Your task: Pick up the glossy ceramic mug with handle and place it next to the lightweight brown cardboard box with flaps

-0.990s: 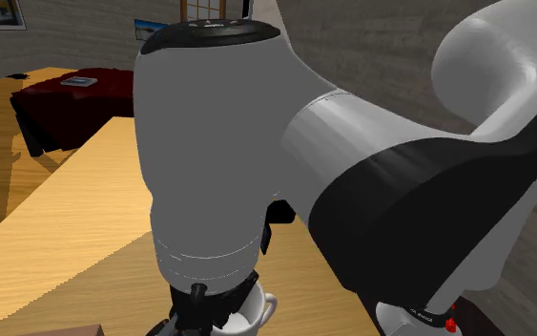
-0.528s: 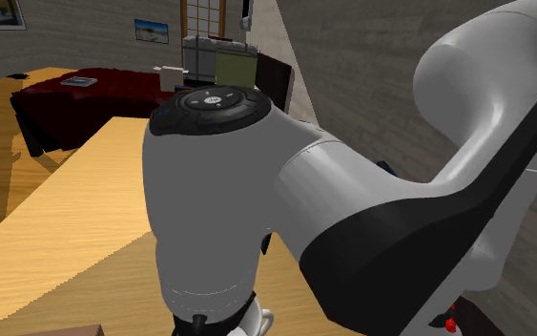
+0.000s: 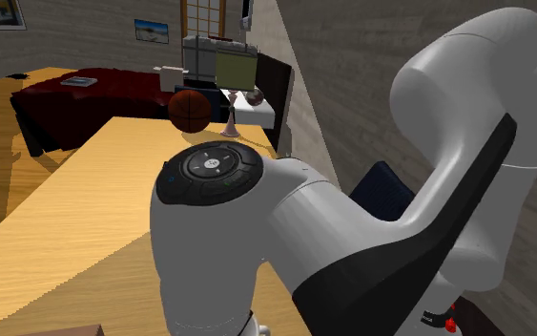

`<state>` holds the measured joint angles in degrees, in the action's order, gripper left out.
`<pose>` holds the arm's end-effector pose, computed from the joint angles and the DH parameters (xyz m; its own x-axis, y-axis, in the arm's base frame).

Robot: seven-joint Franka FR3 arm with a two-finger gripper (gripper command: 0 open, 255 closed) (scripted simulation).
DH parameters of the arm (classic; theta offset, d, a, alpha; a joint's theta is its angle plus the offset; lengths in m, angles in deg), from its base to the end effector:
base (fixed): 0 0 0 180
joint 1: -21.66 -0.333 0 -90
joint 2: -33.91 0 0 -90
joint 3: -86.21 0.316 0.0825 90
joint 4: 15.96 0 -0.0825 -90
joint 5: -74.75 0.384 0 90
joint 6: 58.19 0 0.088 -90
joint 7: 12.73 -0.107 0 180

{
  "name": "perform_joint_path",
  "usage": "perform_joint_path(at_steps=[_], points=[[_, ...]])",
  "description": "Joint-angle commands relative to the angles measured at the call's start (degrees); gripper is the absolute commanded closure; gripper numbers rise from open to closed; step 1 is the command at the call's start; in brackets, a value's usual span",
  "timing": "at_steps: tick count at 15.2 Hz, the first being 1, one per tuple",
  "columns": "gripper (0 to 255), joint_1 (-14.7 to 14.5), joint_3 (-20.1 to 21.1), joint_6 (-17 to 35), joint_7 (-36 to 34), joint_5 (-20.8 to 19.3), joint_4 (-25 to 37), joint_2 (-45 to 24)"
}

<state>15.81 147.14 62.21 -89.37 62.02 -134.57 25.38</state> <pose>0.2388 0.5034 0.3922 0.9973 -0.0569 0.0471 -0.0592 -0.9970 0.0493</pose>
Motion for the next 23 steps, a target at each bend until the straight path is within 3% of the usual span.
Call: perform_joint_path(at_steps=[1, 5, 13, 14, 19, 23], points=[[255, -0.54, -0.5, 1.29, -1.04, -1.51, -0.7, -1.33], [255, -1.75, -1.63, 3.5, -3.03, -4.25, -1.88, -3.73], [255, -1.78, -1.66, 3.5, -3.02, -4.24, -1.88, -3.72], [0, -1.78, -1.66, 3.5, -3.02, -4.24, -1.88, -3.71], [0, -1.78, -1.66, 3.5, -3.02, -4.24, -1.88, -3.72], [0, 0.67, 0.85, -2.41, 1.11, 1.79, 1.77, 1.55]])
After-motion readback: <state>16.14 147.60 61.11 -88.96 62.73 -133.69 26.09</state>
